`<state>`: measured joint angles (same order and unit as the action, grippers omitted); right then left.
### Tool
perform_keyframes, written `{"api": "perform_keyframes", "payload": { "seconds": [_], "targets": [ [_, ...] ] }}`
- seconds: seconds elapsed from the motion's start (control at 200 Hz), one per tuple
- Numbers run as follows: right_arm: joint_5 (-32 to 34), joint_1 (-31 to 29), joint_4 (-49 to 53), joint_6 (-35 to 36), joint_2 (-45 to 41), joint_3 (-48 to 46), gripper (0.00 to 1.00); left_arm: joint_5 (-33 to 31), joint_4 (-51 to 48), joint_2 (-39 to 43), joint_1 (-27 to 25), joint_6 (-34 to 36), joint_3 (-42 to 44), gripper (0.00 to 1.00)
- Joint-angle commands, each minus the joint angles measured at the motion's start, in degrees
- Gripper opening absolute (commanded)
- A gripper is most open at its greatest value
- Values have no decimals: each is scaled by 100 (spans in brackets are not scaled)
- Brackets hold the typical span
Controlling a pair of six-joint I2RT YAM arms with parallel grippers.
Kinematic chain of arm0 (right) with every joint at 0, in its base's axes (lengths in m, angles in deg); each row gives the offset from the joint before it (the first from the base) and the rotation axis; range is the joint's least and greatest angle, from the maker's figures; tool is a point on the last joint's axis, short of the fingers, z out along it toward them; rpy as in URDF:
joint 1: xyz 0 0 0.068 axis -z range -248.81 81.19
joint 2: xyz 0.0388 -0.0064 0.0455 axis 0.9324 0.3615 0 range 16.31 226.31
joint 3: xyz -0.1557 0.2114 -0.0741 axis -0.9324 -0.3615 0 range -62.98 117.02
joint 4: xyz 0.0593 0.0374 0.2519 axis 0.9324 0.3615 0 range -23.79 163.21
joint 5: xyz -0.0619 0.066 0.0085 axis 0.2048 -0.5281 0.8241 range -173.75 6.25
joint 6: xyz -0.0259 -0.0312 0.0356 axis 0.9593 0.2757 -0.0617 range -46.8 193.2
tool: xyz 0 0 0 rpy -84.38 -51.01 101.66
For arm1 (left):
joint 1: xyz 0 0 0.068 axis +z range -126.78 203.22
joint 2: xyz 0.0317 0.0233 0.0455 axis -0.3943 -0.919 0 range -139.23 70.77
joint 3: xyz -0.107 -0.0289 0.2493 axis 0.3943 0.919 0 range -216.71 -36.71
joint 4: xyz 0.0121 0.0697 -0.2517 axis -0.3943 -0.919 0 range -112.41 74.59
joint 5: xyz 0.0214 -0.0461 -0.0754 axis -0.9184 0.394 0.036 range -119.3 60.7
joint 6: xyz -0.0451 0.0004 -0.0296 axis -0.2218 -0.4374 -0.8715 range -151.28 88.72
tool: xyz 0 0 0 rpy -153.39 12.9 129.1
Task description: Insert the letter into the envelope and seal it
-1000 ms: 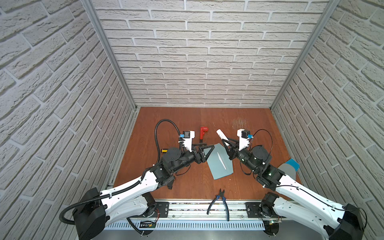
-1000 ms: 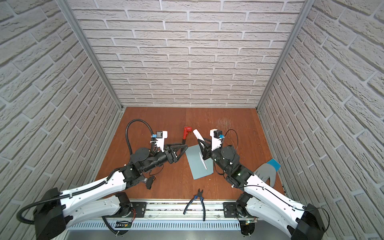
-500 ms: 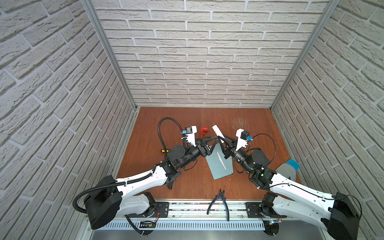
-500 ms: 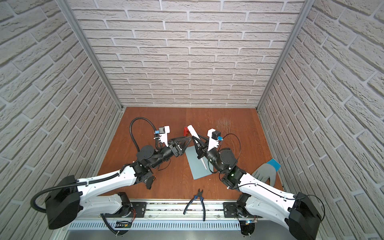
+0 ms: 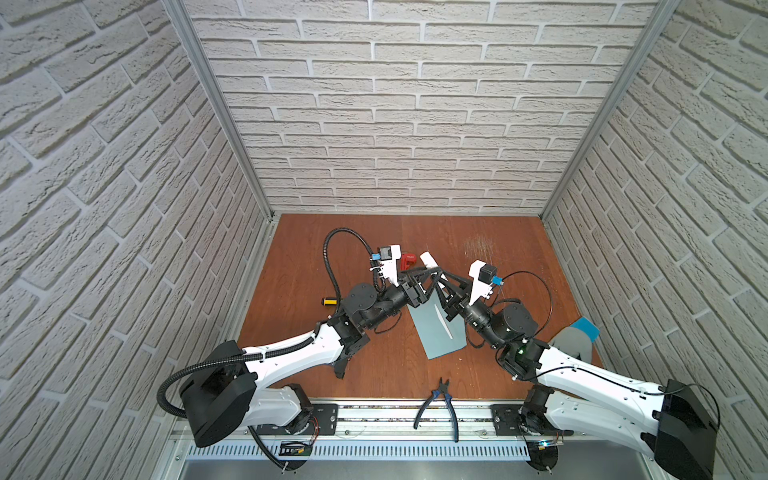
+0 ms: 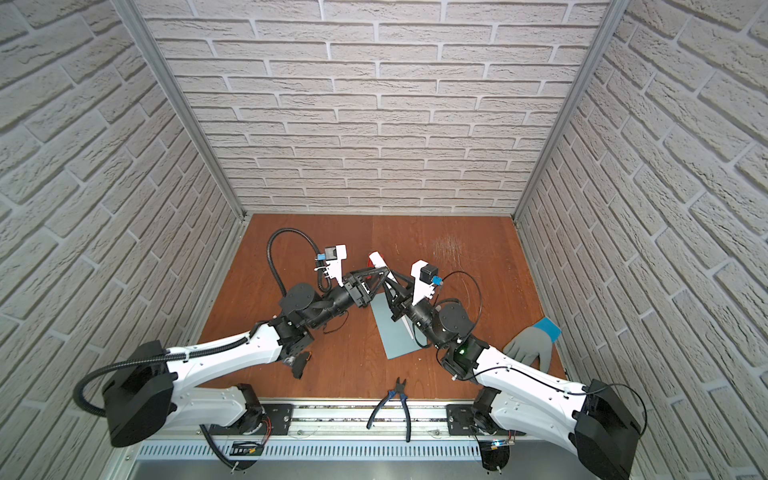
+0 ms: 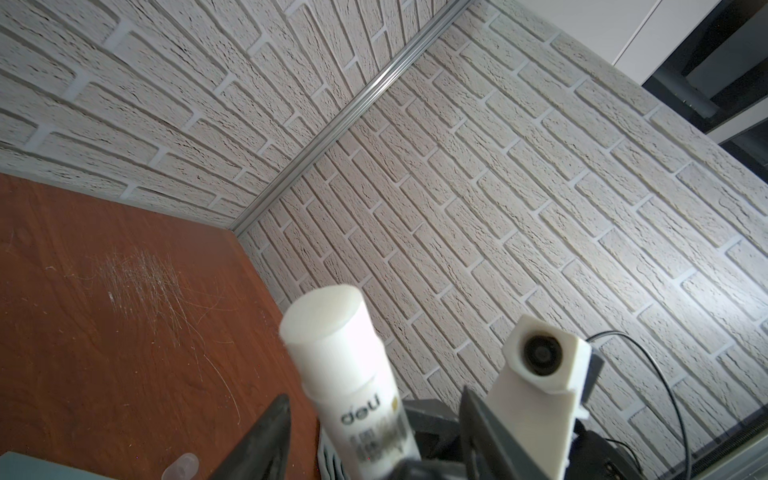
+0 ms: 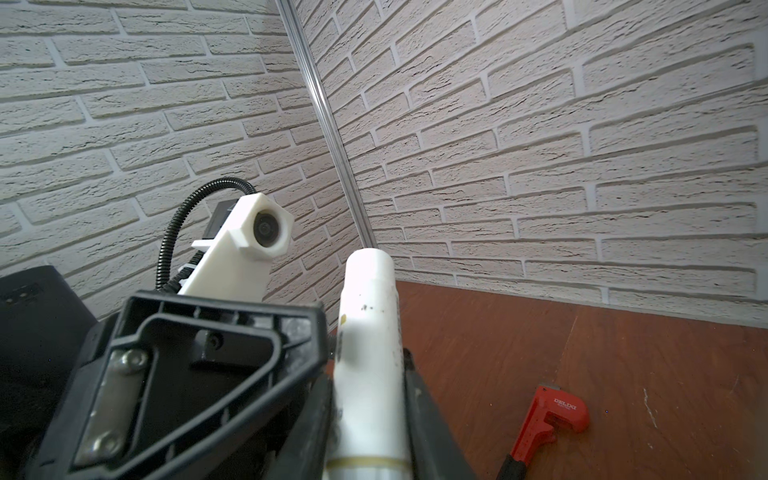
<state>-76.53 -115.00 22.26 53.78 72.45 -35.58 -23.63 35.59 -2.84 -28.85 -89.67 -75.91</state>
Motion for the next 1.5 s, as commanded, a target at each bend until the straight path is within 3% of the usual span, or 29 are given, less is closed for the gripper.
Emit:
{"api": "perform_keyframes", "payload": {
  "seconds": [0.0,0.155,0.66,0.705,0.835,0.98,1.18,1.315,1.42,1.495],
  "targets": [
    [-124,-65,-413,129,24,-90,6,179,597,-57,72,-137,-142,58],
    [-180,-69,-437,197,46,-184,6,210,677,8,143,-260,-96,58],
    [-366,-133,-427,395,117,-281,6,575,477,-231,171,-340,-307,29],
    [-385,-143,-393,410,112,-279,10,588,463,-233,179,-340,-307,24],
    [-424,-144,42,515,-47,-253,34,611,390,-121,297,-353,-212,11],
    [50,-139,1677,761,-804,-83,51,527,-760,495,666,14,-66,6],
    [1635,-92,4976,1269,-1805,771,63,-2,-3942,1331,870,1371,-366,7],
    [2186,240,6790,1286,-1432,1615,59,231,-4553,986,863,1327,-341,7],
    [2212,707,7876,854,-680,2267,52,411,-4407,516,809,992,-191,6],
    [1853,1170,8506,484,-44,2716,46,499,-4265,169,791,781,-149,5]
  ]
}}
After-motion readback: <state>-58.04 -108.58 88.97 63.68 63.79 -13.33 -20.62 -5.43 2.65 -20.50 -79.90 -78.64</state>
